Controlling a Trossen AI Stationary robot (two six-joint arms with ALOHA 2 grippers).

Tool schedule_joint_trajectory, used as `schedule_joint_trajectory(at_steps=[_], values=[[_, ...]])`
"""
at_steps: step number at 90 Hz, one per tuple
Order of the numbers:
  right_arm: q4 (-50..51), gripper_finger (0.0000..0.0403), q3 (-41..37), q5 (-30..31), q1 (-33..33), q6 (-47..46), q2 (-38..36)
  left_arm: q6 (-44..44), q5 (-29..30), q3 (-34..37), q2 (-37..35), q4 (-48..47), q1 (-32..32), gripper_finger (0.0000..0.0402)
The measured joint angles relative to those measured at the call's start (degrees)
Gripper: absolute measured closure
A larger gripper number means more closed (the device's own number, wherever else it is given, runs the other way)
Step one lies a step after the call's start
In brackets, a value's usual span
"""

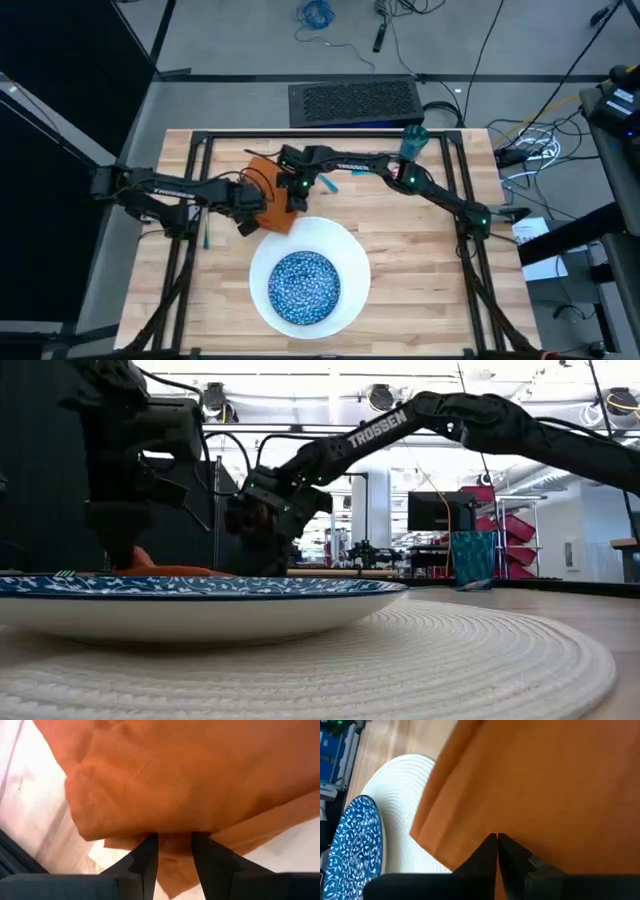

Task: Set table place
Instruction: Fold the orange table napkin

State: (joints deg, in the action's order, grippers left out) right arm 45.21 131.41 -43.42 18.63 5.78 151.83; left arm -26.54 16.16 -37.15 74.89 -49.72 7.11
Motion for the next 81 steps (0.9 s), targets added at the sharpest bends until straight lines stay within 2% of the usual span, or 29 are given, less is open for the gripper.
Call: schedule_joint_trajectory(at_steps=[13, 29, 37, 54, 62, 69, 81], values=[[0.49, 0.0403, 0.0, -0.01, 0.23, 0.03, 0.0, -1.77, -3.08, 0.18, 0.0, -0.5, 0.0, 0.0298], [0.92, 0.0403, 0.0, 0.0, 0.96, 0.03, 0.0, -6.97, -14.64, 3.2, 0.0, -0.91, 0.13, 0.0298], [0.94, 0.0403, 0.0, 0.12, 1.11, 0.2, 0.0, -9.48, -16.59, 3.7, 0.0, -2.58, -1.04, 0.0298], [0.98, 0.0403, 0.0, 0.17, 1.27, 0.56, 0.0, -11.92, -8.89, -1.65, -4.31, -7.0, -6.98, 0.0298], [0.94, 0.0403, 0.0, 0.17, 1.27, 0.69, 0.0, -12.03, -1.45, -4.02, -7.15, -8.03, -8.76, 0.0298], [0.94, 0.0403, 0.0, 0.17, 1.27, 0.79, 0.0, -11.9, 4.62, -4.61, -8.76, -8.8, -8.26, 0.0298], [0.98, 0.0403, 0.0, 0.17, 1.27, 0.89, 0.0, -11.48, 7.67, -3.45, -7.07, -9.37, -5.35, 0.0298]])
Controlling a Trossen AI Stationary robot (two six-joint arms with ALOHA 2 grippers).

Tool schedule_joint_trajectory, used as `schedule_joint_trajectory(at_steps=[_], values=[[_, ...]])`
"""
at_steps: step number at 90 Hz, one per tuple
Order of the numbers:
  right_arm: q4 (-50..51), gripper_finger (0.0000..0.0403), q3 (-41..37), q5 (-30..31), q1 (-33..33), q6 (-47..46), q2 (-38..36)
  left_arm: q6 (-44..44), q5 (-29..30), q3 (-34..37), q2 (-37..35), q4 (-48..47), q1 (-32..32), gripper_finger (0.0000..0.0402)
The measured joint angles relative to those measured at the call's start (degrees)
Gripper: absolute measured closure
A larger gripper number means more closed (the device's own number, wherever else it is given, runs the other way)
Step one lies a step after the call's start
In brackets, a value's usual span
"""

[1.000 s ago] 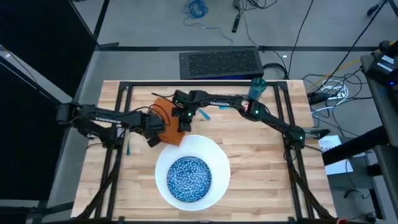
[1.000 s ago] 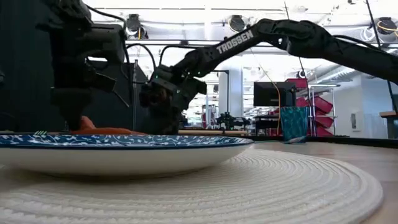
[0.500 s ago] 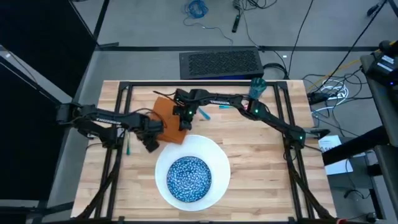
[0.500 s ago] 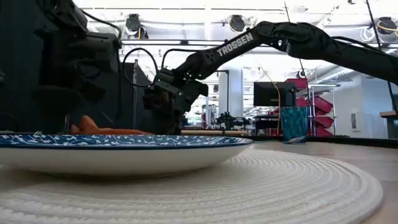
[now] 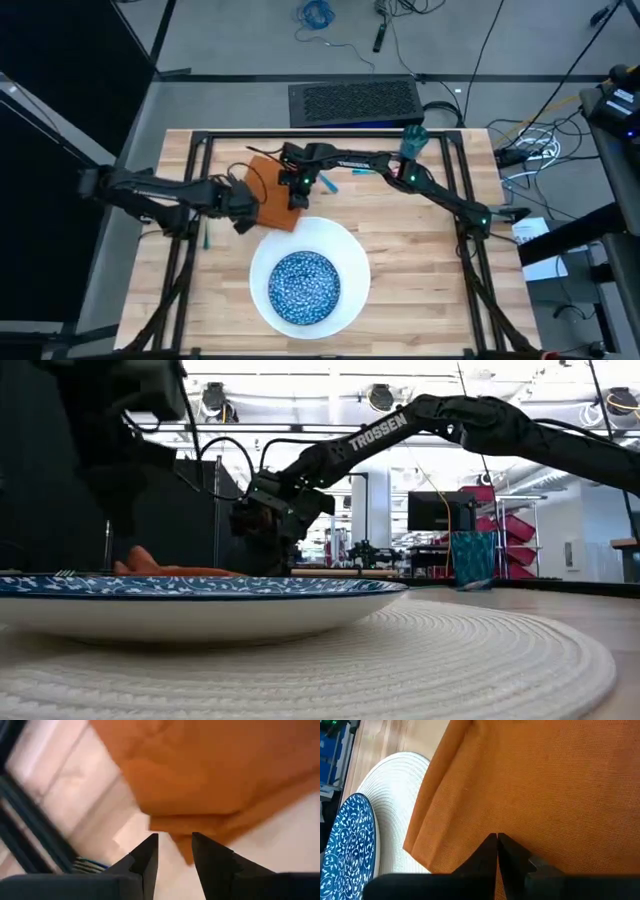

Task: Set table place
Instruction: Fold the orange table napkin

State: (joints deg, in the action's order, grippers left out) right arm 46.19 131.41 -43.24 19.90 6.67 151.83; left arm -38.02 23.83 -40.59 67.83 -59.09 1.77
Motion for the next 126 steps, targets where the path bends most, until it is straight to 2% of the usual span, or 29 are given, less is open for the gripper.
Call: schedule_joint_trajectory(at_steps=[17, 29, 54, 68, 98, 107, 126], values=[[-0.02, 0.0403, 0.0, 0.0, -0.11, 0.03, 0.0, 2.56, 0.71, 0.26, 4.39, 4.26, 3.55, 0.0298], [-0.02, 0.0403, 0.0, 0.0, -0.11, 0.05, 0.0, 4.12, -1.34, 0.28, 8.0, 5.27, 5.42, 0.0298], [0.68, 0.0403, 0.0, -0.04, -0.09, 1.51, -0.02, 4.28, -5.23, 1.17, 13.08, 6.03, 5.5, 0.0298], [0.72, 0.0403, 0.0, -0.2, 0.04, 1.54, -0.04, 3.97, -6.36, 1.26, 13.32, 5.91, 5.45, 0.0298], [0.74, 0.0403, 0.0, -0.38, 0.11, 1.54, -0.07, 3.03, -18.28, 2.92, 13.26, 3.37, 3.71, 0.0298], [0.76, 0.0403, 0.0, -0.5, 0.26, 1.54, -0.07, 1.08, -17.37, 2.1, 11.42, 1.58, 2.03, 0.0298], [0.84, 0.0403, 0.0, -0.61, 0.58, 1.54, -0.09, -0.92, -8.61, -1.6, 1.18, 2.33, -0.48, 0.0298]])
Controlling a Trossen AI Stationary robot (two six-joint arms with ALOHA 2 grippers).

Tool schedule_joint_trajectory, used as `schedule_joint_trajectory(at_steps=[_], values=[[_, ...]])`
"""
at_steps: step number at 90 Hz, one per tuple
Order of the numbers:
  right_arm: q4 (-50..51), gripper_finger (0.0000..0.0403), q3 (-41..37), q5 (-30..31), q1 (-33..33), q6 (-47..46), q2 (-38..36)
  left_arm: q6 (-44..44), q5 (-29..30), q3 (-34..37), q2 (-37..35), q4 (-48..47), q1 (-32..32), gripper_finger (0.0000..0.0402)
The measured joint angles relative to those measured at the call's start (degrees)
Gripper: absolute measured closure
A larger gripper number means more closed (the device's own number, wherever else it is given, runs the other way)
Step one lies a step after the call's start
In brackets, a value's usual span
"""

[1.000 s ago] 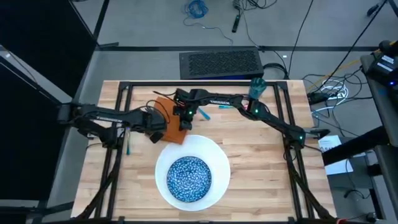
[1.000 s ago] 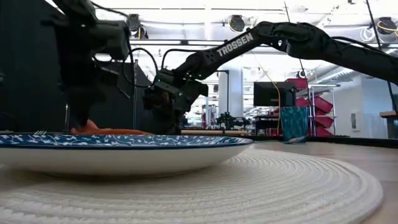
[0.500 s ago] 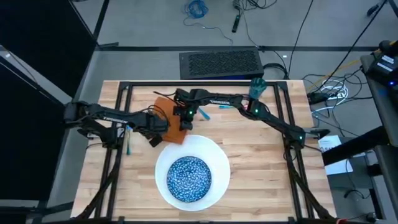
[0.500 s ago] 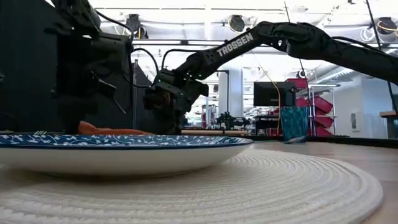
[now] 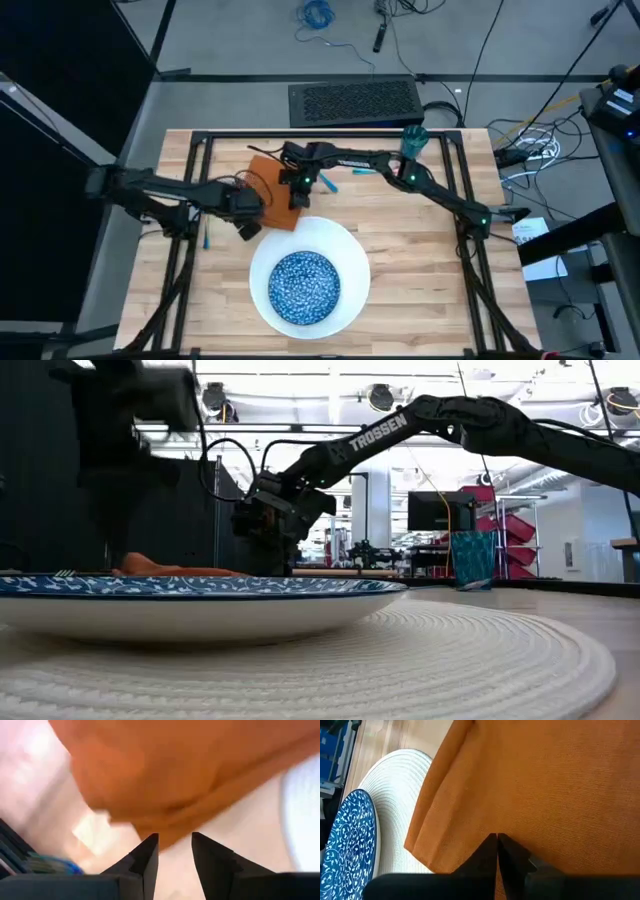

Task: Set table place
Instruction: Fold the orange table napkin

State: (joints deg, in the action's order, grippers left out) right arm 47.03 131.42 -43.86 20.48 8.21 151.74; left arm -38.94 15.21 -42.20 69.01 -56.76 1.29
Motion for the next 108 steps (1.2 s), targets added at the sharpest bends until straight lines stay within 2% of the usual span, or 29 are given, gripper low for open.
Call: schedule_joint_trajectory(at_steps=[20, 35, 44, 58, 88, 108], values=[[0.39, 0.0403, 0.02, 0.04, 0.14, 0.0, 0.0, 1.68, -0.19, 1.66, 0.69, 1.66, 2.87, 0.0298], [0.41, 0.0403, 0.02, 0.1, 0.04, -0.1, 0.0, 5.12, 1.13, 1.66, 4.27, 7.3, 6.78, 0.0298], [0.45, 0.0403, 0.02, 0.11, 0.04, -0.27, 0.0, 7.32, 0.24, 1.68, 6.87, 7.58, 8.31, 0.0298], [0.47, 0.0403, 0.02, 0.11, 0.04, -0.33, 0.0, 8.02, -1.8, 1.68, 8.38, 8.14, 8.48, 0.0298], [0.45, 0.0403, 0.02, 0.11, 0.12, -0.2, 0.0, 9.9, -1.59, 1.68, 9.96, 9.11, 9.42, 0.0298], [0.43, 0.0403, 0.02, 0.11, 0.1, -0.21, 0.0, 10.96, -3.25, 1.68, 14.09, 10.06, 10.28, 0.0298]])
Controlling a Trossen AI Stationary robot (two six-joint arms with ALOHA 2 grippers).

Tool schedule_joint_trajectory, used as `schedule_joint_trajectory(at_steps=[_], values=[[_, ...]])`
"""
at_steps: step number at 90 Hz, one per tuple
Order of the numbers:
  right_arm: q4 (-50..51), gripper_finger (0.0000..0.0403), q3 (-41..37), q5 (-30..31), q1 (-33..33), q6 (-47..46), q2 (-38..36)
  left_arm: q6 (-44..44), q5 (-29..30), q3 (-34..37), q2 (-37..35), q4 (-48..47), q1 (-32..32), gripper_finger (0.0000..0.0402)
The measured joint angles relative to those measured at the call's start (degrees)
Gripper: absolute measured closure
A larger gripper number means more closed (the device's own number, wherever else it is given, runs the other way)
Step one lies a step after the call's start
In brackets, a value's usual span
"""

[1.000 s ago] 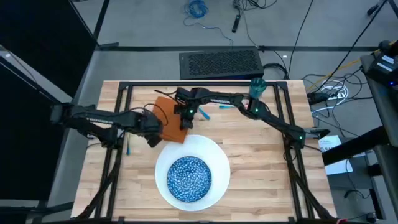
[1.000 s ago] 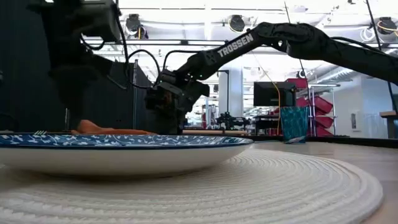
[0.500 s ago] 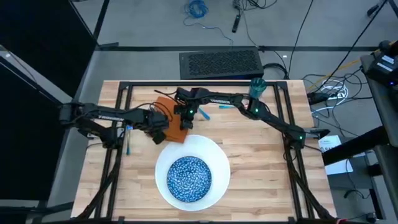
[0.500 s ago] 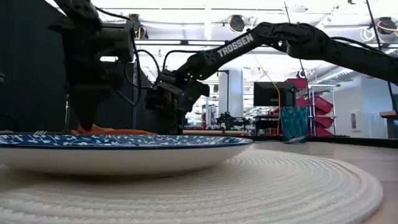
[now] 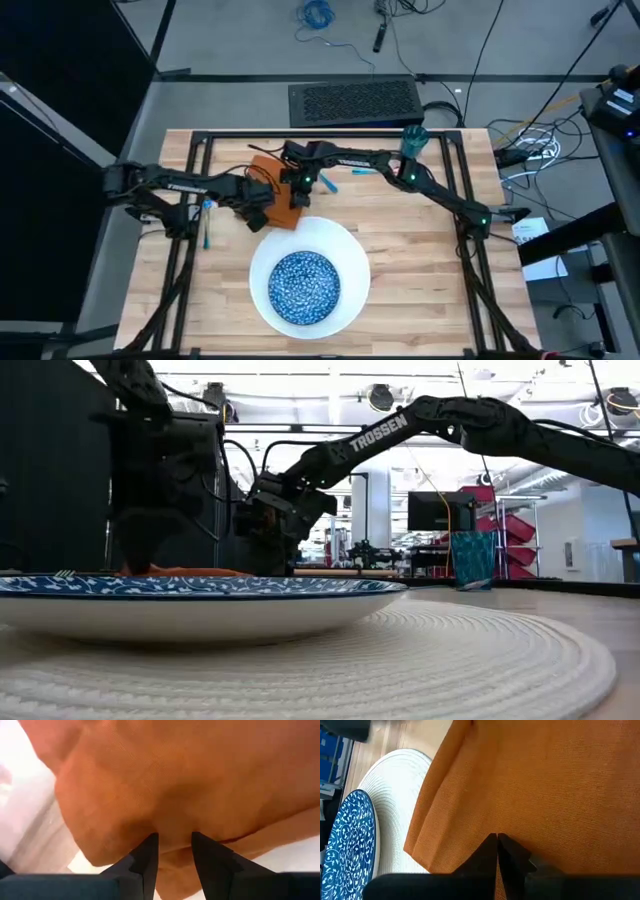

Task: Set table place
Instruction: Fold the orange table napkin

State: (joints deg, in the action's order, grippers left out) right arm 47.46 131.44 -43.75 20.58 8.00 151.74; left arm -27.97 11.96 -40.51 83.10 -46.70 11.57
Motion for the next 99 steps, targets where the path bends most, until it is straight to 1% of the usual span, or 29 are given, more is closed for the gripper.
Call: schedule_joint_trajectory(at_steps=[12, 23, 37, 46, 63, 83, 92, 99], values=[[0.2, 0.0403, 0.0, 0.0, 0.0, 0.2, -0.04, 0.06, -2.46, -0.17, 2.98, -0.13, -0.55, 0.0298], [0.7, 0.0403, 0.0, -0.02, 0.22, 0.62, -0.7, -0.34, -5.29, -0.31, 3.94, -2.54, -2.18, 0.0298], [0.49, 0.0403, 0.03, 0.11, 0.87, 1.24, -2.26, -3.18, -10.08, -0.02, 2.87, -7.89, -4.69, 0.0298], [0.24, 0.0403, 0.04, 0.13, 1.3, 1.24, -2.51, -5.37, -10.38, 0.04, 0.87, -9.01, -6.2, 0.0298], [0.35, 0.0403, 0.04, 0.19, 1.53, 1.24, -2.51, -8.89, -4.64, -1.13, -5.94, -8.1, -7.09, 0.0298], [0.86, 0.0403, 0.04, 0.97, 2.3, 0.69, -2.51, -10.93, -0.54, -3.43, -15.42, -8.65, -7.1, 0.0298], [1.18, 0.0403, 0.04, 1.4, 2.92, 0.16, -2.95, -12.12, 0.92, -3.45, -17.27, -8.75, -7.1, 0.0298], [1.19, 0.0402, 0.11, 1.29, 3.12, -0.35, -3.51, -12.14, 4.94, -3.45, -17.58, -8.32, -7.09, 0.0298]])
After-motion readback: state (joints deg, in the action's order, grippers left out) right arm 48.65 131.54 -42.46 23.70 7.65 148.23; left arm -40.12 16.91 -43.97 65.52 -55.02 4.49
